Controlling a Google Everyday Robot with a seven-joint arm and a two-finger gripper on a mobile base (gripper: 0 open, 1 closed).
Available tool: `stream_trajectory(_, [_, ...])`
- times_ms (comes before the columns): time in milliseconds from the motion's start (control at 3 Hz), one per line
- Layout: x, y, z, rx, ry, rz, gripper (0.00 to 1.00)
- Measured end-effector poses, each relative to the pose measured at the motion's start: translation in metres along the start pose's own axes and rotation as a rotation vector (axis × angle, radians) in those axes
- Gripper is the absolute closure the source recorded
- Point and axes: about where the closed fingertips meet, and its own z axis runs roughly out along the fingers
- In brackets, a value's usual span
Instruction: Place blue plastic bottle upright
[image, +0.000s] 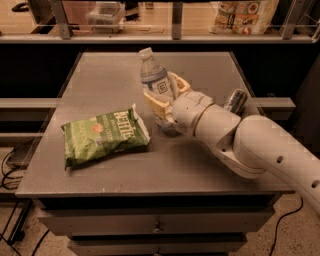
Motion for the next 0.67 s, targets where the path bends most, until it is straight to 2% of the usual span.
stream_trajectory(667, [0.0006, 0.0030, -0.0096, 0.018, 0.011, 0.007, 1.00])
